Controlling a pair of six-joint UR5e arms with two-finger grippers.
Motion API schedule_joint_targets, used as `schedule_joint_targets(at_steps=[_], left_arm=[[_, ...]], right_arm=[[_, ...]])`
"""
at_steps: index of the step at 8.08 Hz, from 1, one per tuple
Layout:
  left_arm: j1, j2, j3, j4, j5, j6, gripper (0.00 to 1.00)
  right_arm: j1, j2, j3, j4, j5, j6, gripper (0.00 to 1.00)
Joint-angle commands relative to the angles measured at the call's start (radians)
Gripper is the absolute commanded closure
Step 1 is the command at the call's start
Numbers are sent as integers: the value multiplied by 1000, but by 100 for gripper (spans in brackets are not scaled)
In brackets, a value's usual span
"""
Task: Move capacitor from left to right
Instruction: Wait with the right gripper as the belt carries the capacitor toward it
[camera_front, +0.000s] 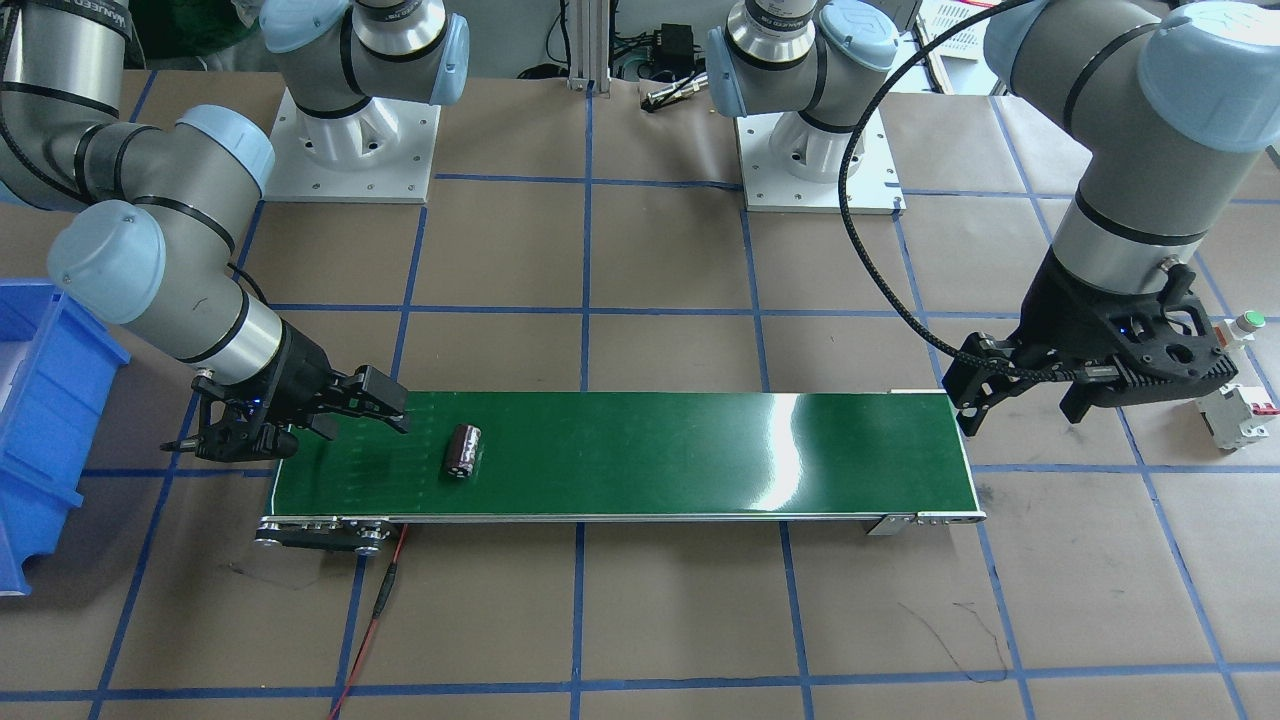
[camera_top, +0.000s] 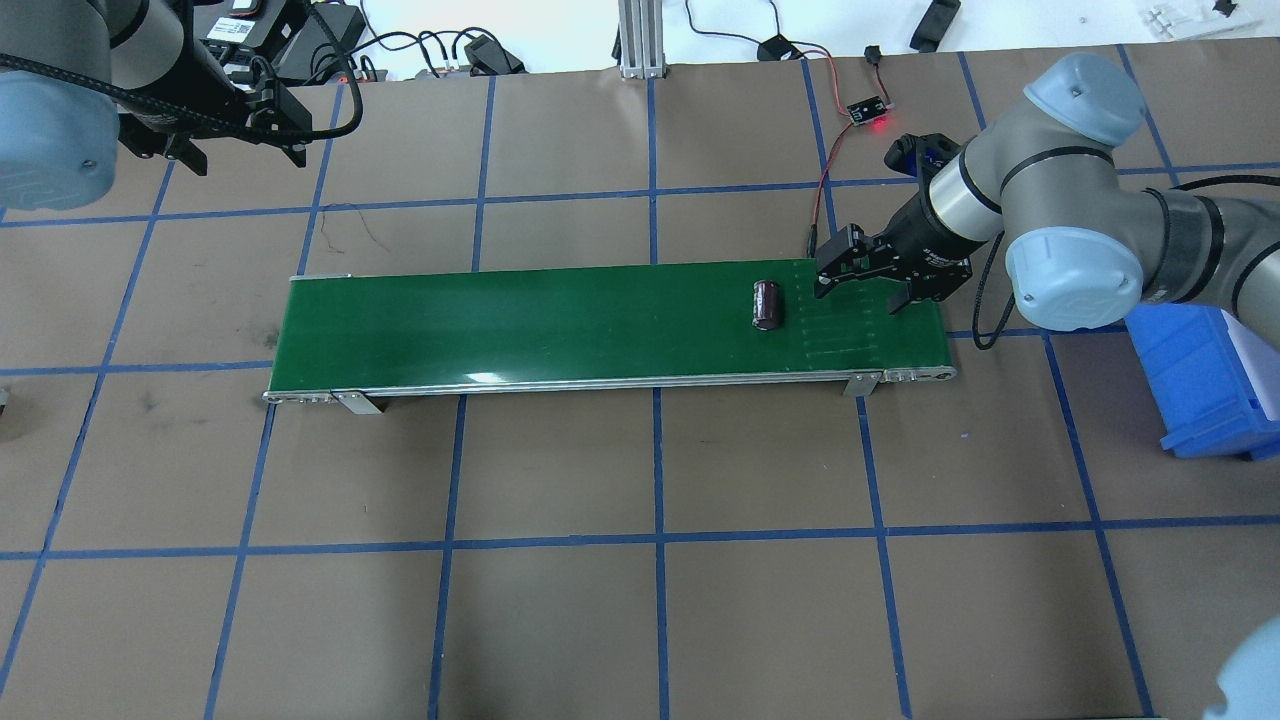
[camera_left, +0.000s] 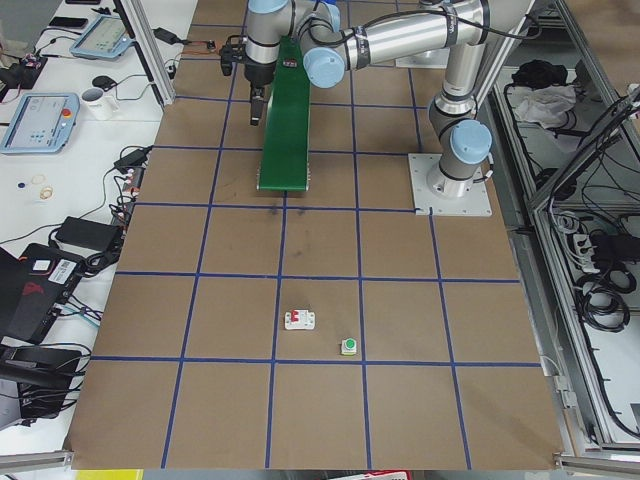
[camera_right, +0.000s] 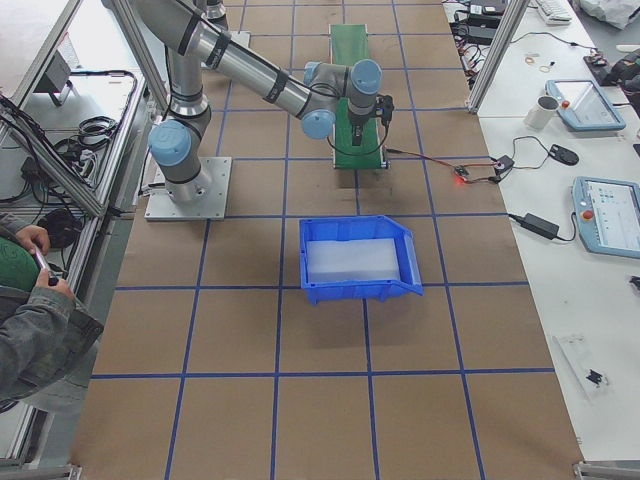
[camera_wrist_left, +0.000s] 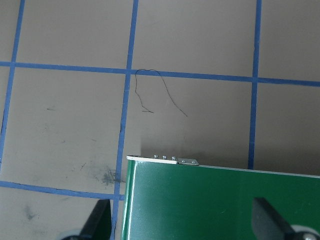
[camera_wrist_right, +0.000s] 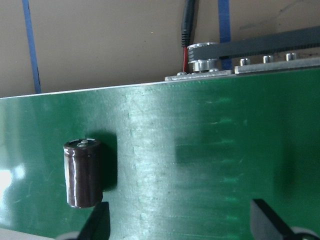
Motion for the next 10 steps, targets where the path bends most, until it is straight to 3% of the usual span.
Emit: schedule_joint_targets(at_steps=[1, 5, 7, 10], left_arm=[[0, 0, 0, 0, 0, 0, 0], [0, 0, 0, 0, -2, 0, 0], [0, 2, 0, 0, 0, 0, 0], [0, 2, 0, 0, 0, 0, 0]], right_arm=[[0, 2, 6, 0, -3, 0, 0], [2, 9, 9, -8, 11, 1, 1], [2, 22, 9, -54, -4, -2, 9], [2, 48, 7, -93, -62, -8, 38]])
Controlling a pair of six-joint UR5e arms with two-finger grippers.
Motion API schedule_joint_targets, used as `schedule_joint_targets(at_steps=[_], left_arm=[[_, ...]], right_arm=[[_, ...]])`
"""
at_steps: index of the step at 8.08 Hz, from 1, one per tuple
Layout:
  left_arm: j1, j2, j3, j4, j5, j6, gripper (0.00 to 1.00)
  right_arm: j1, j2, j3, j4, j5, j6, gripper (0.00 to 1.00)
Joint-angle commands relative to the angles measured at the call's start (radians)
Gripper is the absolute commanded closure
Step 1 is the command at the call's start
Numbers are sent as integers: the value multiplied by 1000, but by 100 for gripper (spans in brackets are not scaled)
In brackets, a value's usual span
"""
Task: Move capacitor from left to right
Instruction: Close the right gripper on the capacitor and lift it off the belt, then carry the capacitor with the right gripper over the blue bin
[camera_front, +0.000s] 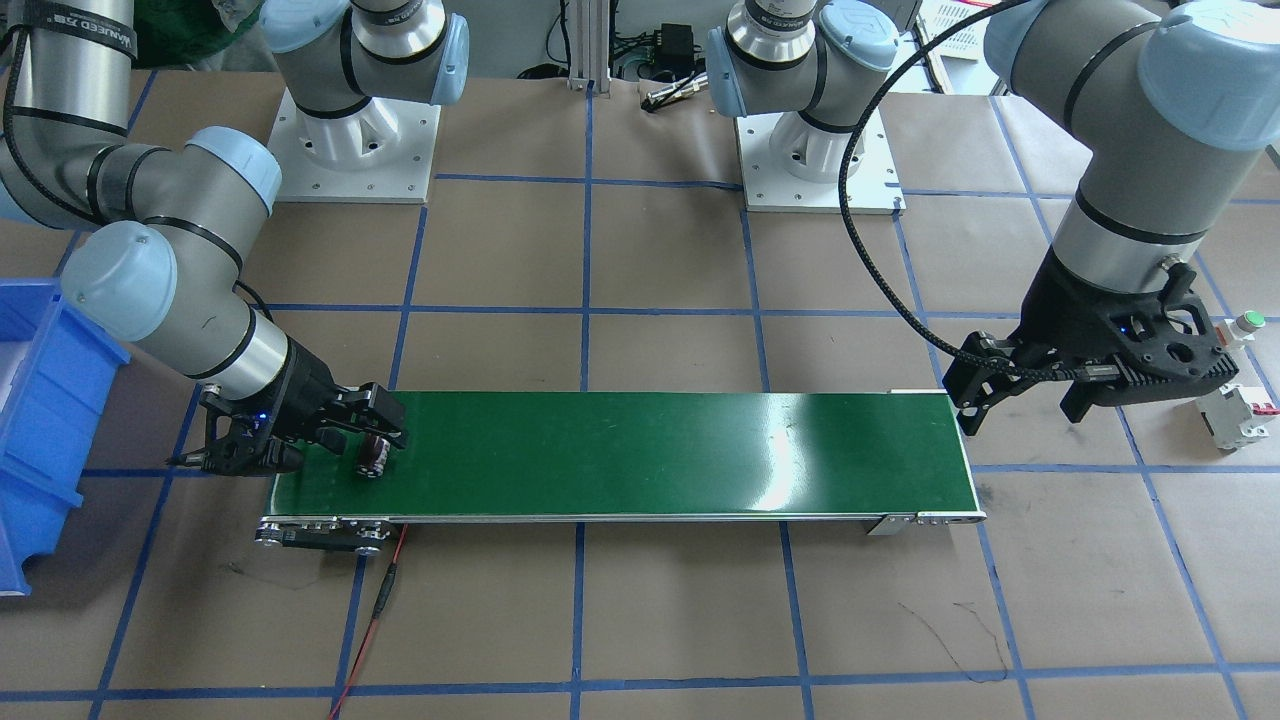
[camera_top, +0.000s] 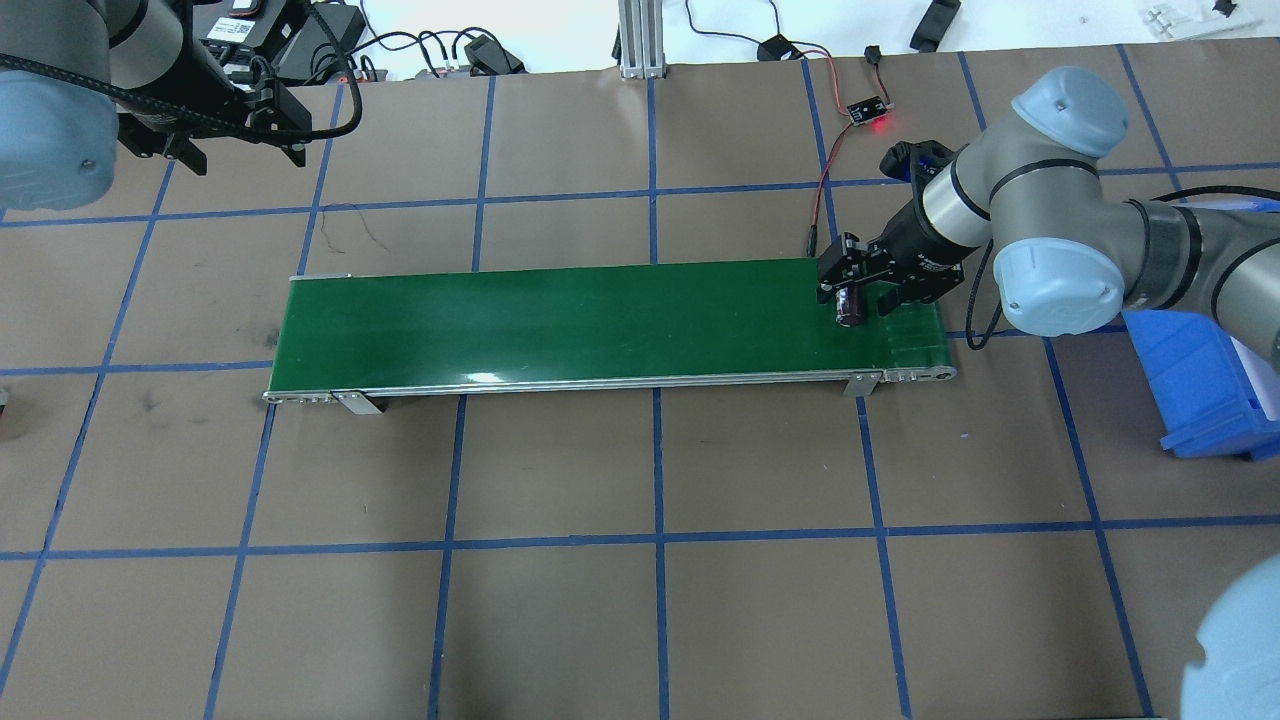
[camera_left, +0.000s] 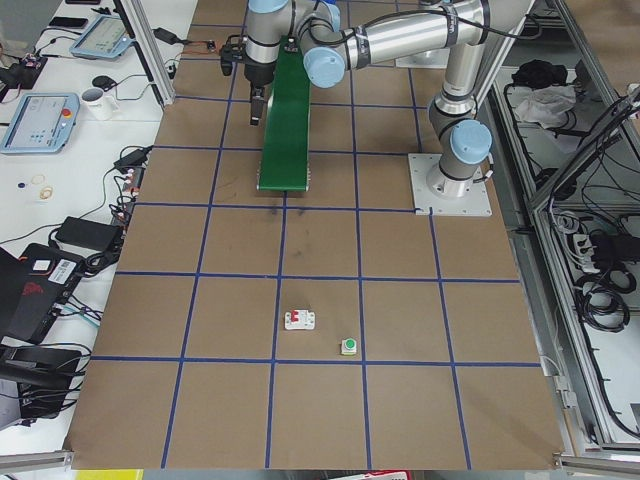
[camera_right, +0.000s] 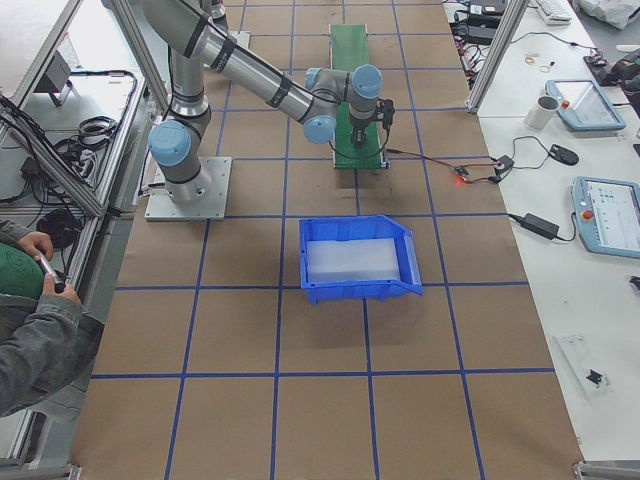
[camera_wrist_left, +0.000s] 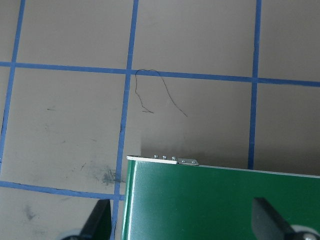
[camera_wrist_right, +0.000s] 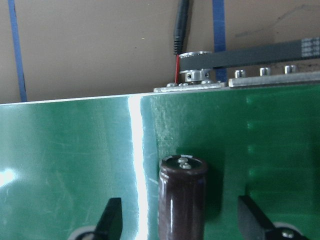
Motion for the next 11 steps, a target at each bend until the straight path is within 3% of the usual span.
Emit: schedule_joint_targets(at_steps=[1, 3, 4, 6, 8, 11], left_arm=[[0, 0, 2, 0, 0, 0, 0], [0, 0, 0, 0, 0, 0, 0], [0, 0, 0, 0, 0, 0, 0], [0, 0, 0, 0, 0, 1, 0], [0, 0, 0, 0, 0, 2, 0], [0, 0, 0, 0, -1, 0, 0]], right_arm=[[-1, 16, -2, -33, -53, -2, 46], [-1, 9, -13, -15, -55, -4, 90], [-1, 6, -28, 7, -62, 1, 100], [-5, -13, -116, 178, -91, -8, 100], [-35, -58, -169, 288, -241, -14, 100], [-153, -79, -306, 462, -389, -150, 100]])
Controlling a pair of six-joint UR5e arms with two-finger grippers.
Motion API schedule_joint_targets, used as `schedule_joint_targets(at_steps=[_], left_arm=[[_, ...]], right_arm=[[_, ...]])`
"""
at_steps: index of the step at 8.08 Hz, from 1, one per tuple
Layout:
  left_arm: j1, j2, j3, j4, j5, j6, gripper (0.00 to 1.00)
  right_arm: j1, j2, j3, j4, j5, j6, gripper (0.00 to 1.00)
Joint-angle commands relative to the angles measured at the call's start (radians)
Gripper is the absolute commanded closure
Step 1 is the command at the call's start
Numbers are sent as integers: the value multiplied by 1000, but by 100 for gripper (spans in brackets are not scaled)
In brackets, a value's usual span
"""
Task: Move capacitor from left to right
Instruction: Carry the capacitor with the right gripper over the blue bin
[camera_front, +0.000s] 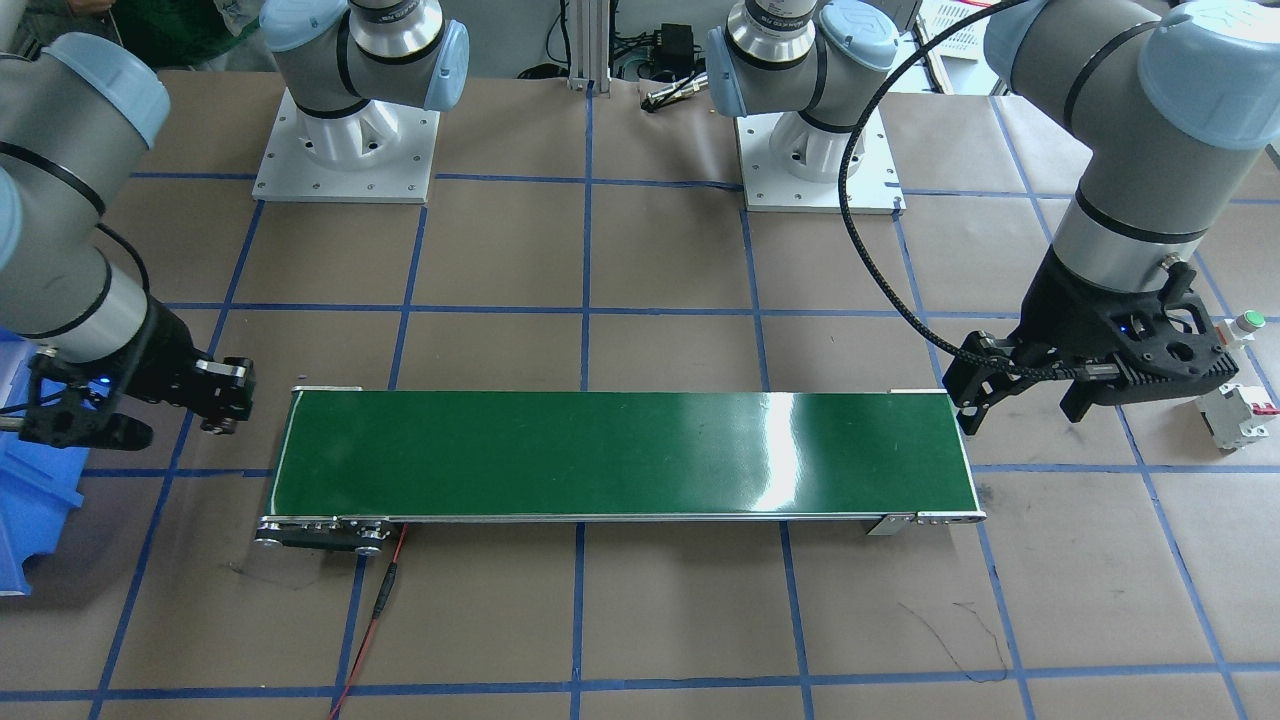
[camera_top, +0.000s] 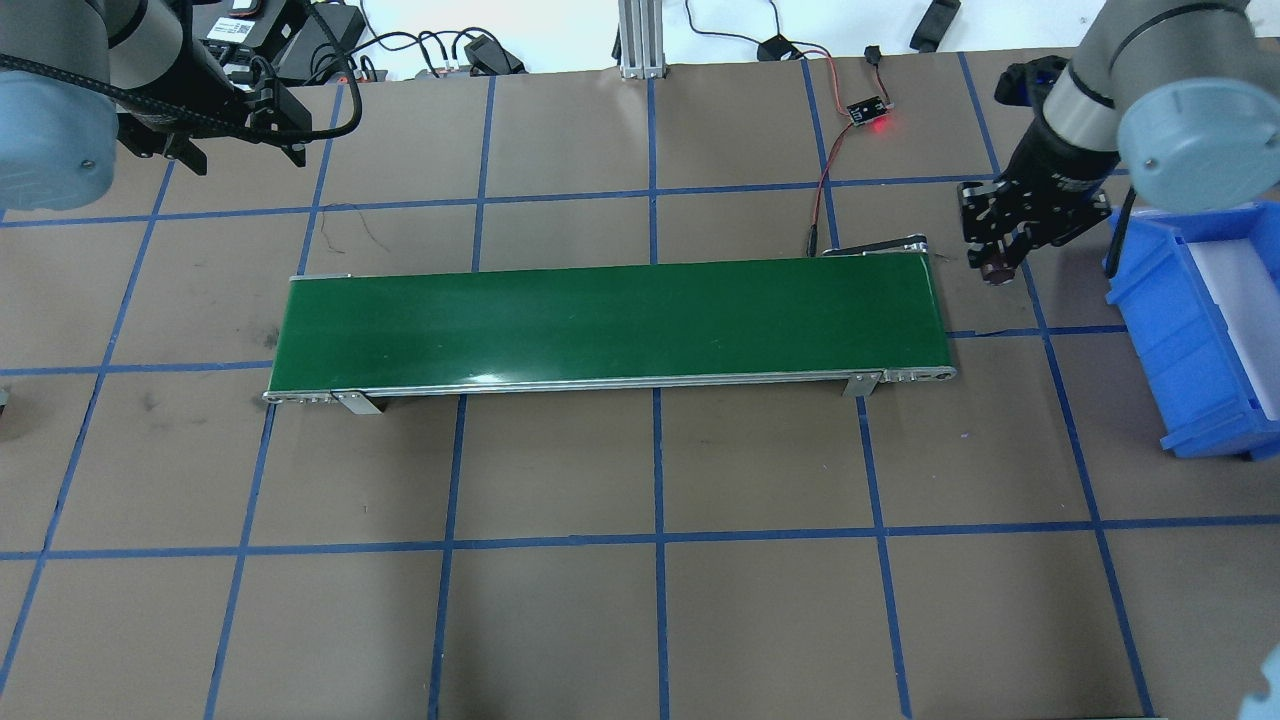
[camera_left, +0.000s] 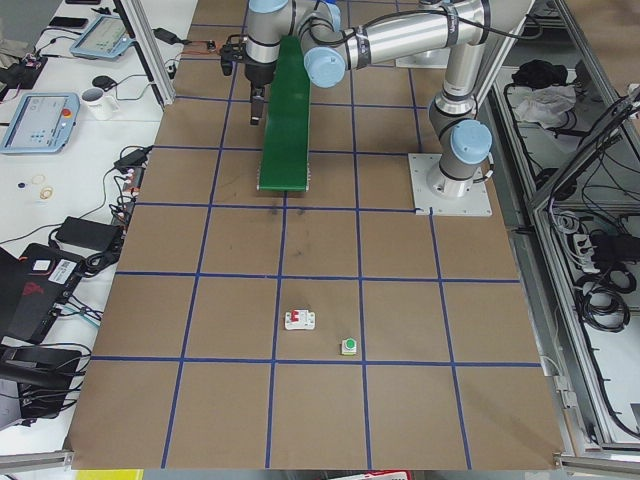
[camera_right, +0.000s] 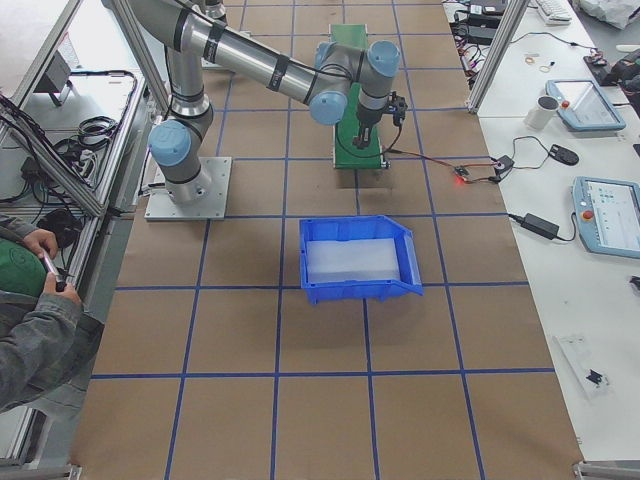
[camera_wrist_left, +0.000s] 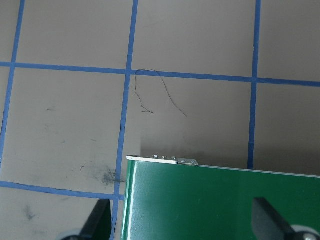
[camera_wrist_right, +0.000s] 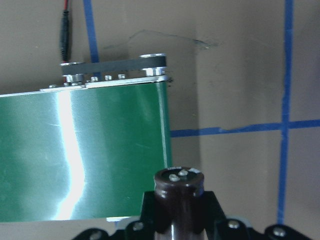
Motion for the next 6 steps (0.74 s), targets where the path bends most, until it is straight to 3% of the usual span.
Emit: schedule_joint_targets(at_steps=[1, 6], left_arm=[[0, 0, 0, -2, -2, -2, 0], [0, 5, 0, -18, -89, -10, 0]], right_arm=[[-123, -9, -109, 135, -110, -158, 100], [-360, 11, -119, 137, -153, -452, 100]])
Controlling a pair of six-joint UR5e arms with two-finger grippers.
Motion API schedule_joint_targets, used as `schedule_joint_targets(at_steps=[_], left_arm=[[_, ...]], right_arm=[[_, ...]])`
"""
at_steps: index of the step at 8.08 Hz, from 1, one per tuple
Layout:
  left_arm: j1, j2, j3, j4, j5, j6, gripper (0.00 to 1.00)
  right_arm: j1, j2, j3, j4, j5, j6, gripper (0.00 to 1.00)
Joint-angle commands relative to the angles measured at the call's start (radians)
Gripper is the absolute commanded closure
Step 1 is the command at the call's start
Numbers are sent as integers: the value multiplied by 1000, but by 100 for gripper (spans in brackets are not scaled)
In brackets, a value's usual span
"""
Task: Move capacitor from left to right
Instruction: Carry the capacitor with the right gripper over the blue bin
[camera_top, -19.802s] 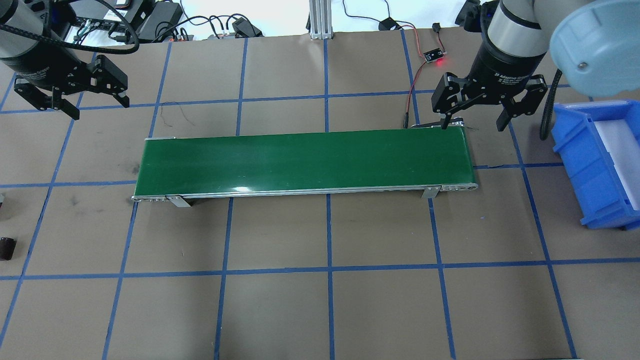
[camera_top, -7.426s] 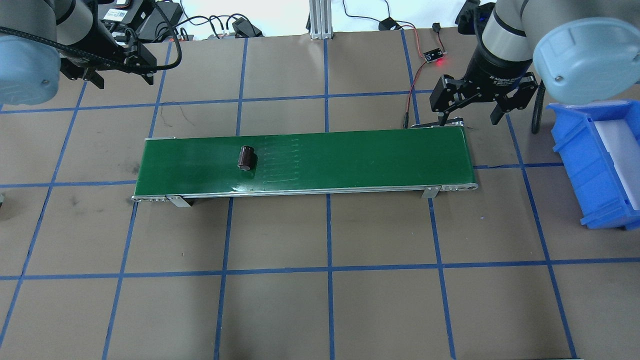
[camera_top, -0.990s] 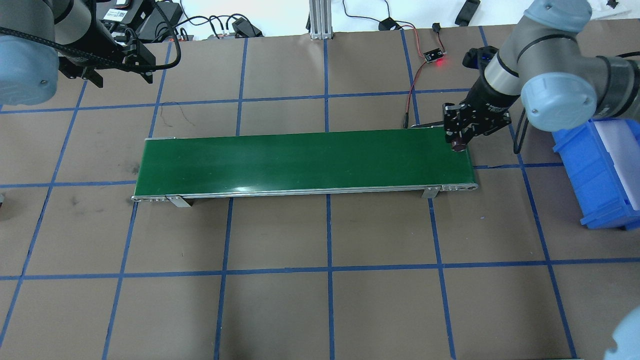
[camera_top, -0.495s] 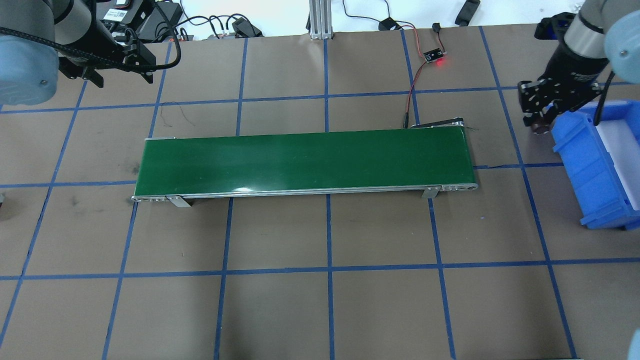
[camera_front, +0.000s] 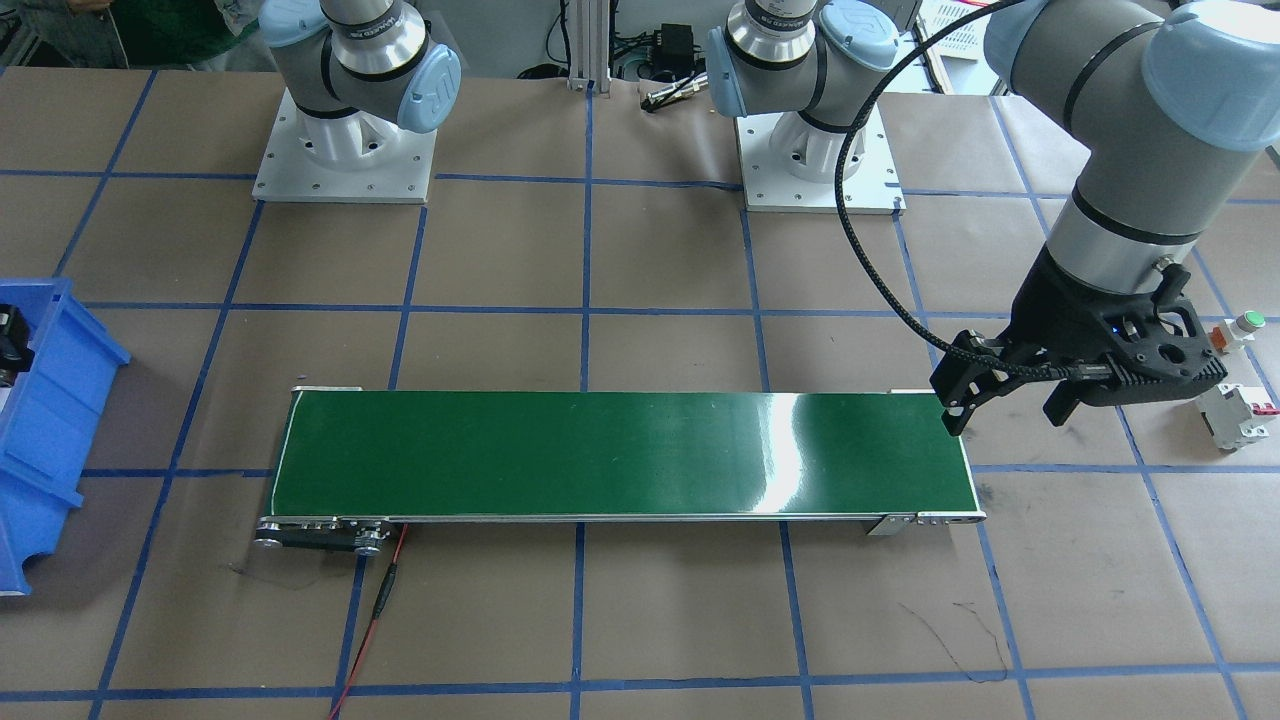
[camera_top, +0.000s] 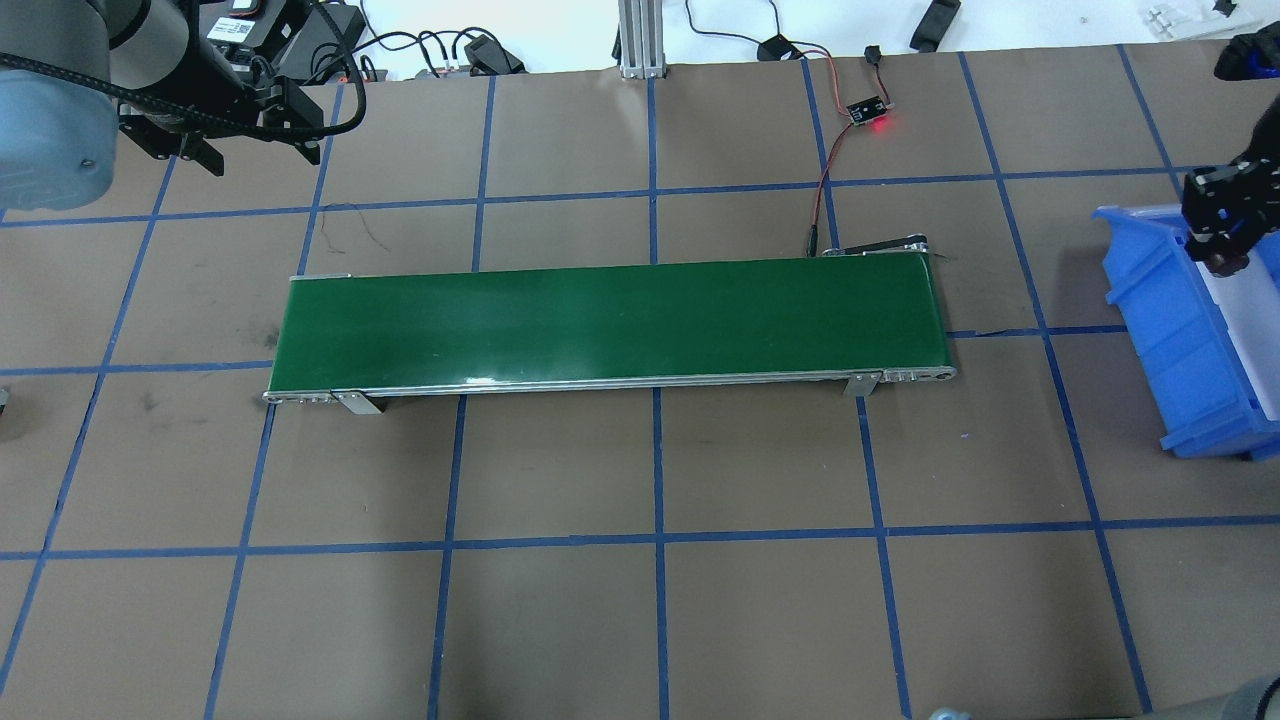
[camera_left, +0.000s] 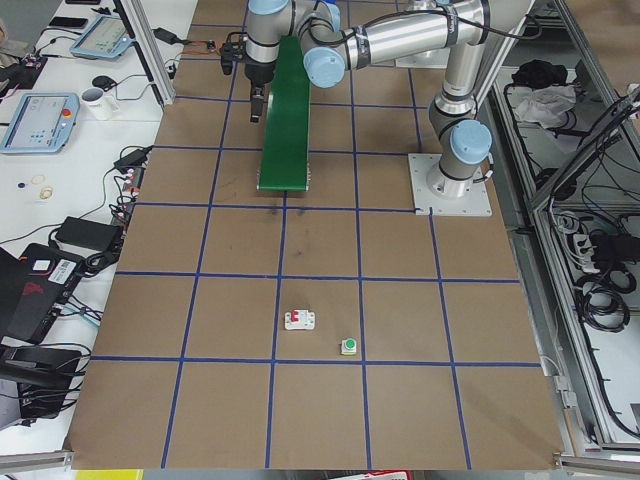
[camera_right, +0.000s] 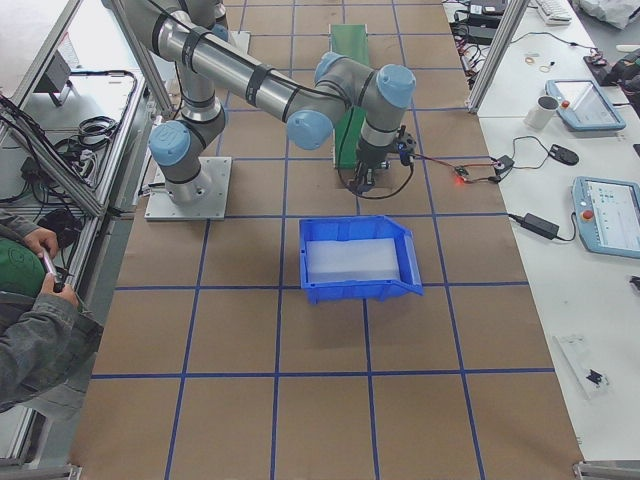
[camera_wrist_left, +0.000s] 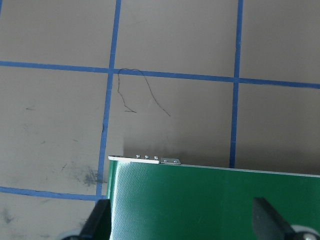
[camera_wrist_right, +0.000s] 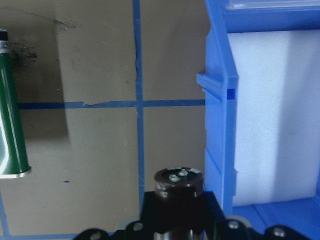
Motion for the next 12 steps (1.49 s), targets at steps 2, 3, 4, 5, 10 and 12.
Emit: schedule_joint_targets(at_steps=[2, 3, 4, 5, 10, 12], left_arm=[[0, 10, 2, -114, -90, -3, 0], [0, 10, 2, -118, -88, -3, 0], [0, 13, 2, -119, -87, -3, 0], [0, 21, 2, -132, -82, -2, 0], [0, 24, 2, -124, -76, 0, 0], [0, 24, 2, -124, -76, 0, 0]], right_arm=[[-140, 57, 1, -35, -9, -156, 100], [-157, 81, 1, -87, -2, -203, 100], [-169, 108, 2, -109, 1, -231, 100], [-183, 138, 2, -150, 2, -259, 100], [-197, 240, 21, -286, 63, -300, 100], [-209, 267, 45, -332, 67, -302, 100]])
